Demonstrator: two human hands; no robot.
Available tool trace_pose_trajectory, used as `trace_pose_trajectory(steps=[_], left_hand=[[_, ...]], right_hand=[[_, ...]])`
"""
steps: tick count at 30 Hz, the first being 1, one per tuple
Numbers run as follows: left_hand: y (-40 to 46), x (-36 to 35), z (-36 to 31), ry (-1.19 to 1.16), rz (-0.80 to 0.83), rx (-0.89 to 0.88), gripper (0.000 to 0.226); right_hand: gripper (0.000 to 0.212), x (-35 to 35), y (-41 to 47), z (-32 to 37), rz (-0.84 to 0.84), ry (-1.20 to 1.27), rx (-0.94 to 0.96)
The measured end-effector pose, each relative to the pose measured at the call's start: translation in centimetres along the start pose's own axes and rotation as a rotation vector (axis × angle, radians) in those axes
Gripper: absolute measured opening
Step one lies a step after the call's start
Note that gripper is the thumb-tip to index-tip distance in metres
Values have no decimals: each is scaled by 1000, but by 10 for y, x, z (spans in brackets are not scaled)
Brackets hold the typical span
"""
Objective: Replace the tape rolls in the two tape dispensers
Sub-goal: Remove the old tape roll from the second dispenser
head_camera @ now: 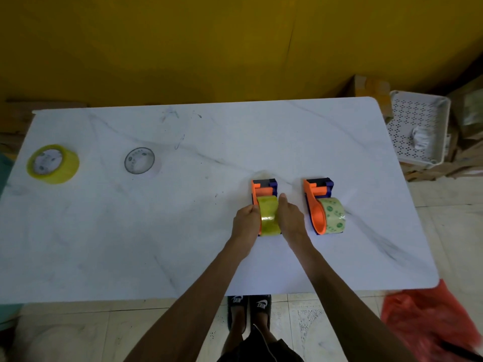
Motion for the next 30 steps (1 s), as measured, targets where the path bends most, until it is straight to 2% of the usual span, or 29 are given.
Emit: trace_pose_trajectory(steps=[4,7,9,11,13,15,17,18,20,22,25,27,30], left_hand=[[-1,-1,-3,-61,41,55,35],[-1,-1,-7,-1,56,34,34],[-1,-1,-7,44,75,-7,28],[-1,0,-3,61,51,-26,29],[-1,0,0,66,-34,-89,24],[-5,5,-1,85,-219,-225,26],[-12,9,-10,141,-399,-417,25],[-17,8,-17,152,-431,-508,22],[-28,-3,-34,157,-370,-639,20],[-36,-22,-46,111,-197,-615,18],[-40,-63,-49,6,42,-351,18],[-40,-89,-40,35,102,-199,20],[-41,-115,-24,118,171,-100,26]], right_hand=[[60,-1,-9,2,-45,-48,-7],[62,-2,-9,4,-8,-83,-55],[55,-2,-8,5,17,-81,-21],[41,2,-7,5,-16,-118,127],[42,18,-14,7,-169,-84,289],[39,41,-22,9,-287,-60,422],[29,65,-25,11,-328,-56,465],[24,78,-24,12,-358,-46,455],[20,103,-21,15,-434,-22,409],[19,124,-16,14,-480,1,335],[20,142,-7,-1,-409,-44,172],[21,145,-2,-15,-308,-82,74],[28,144,-1,-30,-168,-74,40]])
Point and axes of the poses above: each hand's wrist, its own y-axis towards the middle knuckle, its own x-axis out of the back of the hand, z = x × y, the point moved 2 cm from there along y, towards the middle knuckle, and after that the axes turned 7 degrees about x, right-handed, at the moved point
